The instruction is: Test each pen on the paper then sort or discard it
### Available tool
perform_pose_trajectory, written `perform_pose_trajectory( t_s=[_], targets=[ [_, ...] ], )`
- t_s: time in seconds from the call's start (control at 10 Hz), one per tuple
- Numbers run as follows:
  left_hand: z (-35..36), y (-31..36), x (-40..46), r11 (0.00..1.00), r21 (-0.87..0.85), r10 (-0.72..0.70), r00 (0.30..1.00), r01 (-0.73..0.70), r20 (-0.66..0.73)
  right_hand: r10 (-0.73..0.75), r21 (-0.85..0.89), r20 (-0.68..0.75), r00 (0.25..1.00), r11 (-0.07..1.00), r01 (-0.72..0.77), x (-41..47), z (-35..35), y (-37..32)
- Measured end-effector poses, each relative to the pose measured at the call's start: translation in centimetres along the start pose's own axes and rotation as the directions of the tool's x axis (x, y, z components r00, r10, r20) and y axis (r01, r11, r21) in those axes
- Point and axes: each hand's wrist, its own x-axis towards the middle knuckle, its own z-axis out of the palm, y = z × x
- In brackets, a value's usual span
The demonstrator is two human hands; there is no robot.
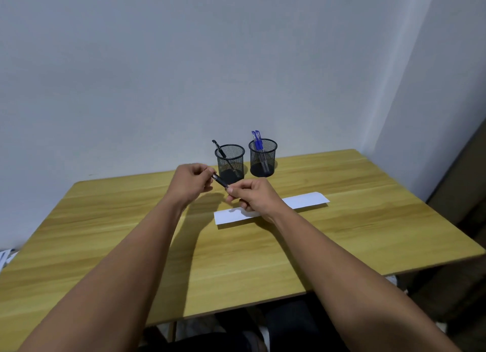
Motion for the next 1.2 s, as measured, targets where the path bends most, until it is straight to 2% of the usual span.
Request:
perform_pose_trajectory(
  t_s=[0.2, 0.3, 0.4, 0.5, 0.6, 0.7, 0.8, 1.0, 1.1, 1.2],
  targets=[
    [-0.1, 2.3, 2.5, 0.999, 0.027, 0.04, 0.999, -0.041, 0.028, -0.071, -0.022, -0.018, 0.997, 0.997, 0.071, 1.7, 0.2, -1.8],
    [-0.2, 3.1, 3.1, 0.994, 0.058, 0.086, 0.994, -0.091, 0.071, -0.085, -0.123, -0.03, 0.996, 0.989, 0.081, 2.9, -0.9, -3.0],
    [0.3, 2.5, 4.2, 0.99, 0.046, 0.132, 0.99, -0.13, -0.047, -0.24, -0.361, -0.114, 0.964, 0.914, 0.185, 5.8, -2.5, -5.7],
    [1.5, 0.6, 5.6, 0.988, 0.115, 0.123, 0.981, -0.105, -0.154, -0.344, -0.374, -0.233, 0.909, 0.895, 0.243, 8.7, -3.5, -9.1],
    [2.9, -1.0, 6.5, 0.98, 0.19, 0.072, 0.993, -0.054, -0.093, -0.409, -0.411, -0.3, 0.862, 0.87, 0.27, 11.0, -3.8, -10.7],
    [4.1, -2.4, 7.9, 0.98, 0.197, 0.024, 0.998, -0.013, -0.054, -0.44, -0.512, -0.297, 0.847, 0.823, 0.248, 13.0, -3.6, -10.7],
    [5.2, -3.6, 9.1, 0.983, 0.183, -0.008, 0.999, 0.017, -0.046, -0.425, -0.62, -0.266, 0.865, 0.763, 0.185, 14.1, -2.8, -9.7],
    [6.1, -4.8, 9.7, 0.977, 0.211, 0.038, 0.994, -0.015, -0.105, -0.355, -0.762, -0.222, 0.908, 0.644, 0.065, 14.9, -1.8, -7.3],
    [5.5, -4.4, 9.3, 0.976, 0.22, 0.024, 0.998, -0.012, -0.056, -0.341, -0.733, -0.264, 0.902, 0.679, 0.042, 14.1, -2.6, -7.7],
    [5.1, -3.8, 7.5, 0.981, 0.193, 0.026, 0.992, -0.002, -0.124, -0.387, -0.539, -0.331, 0.861, 0.826, 0.164, 12.3, -3.4, -9.4]
  ],
)
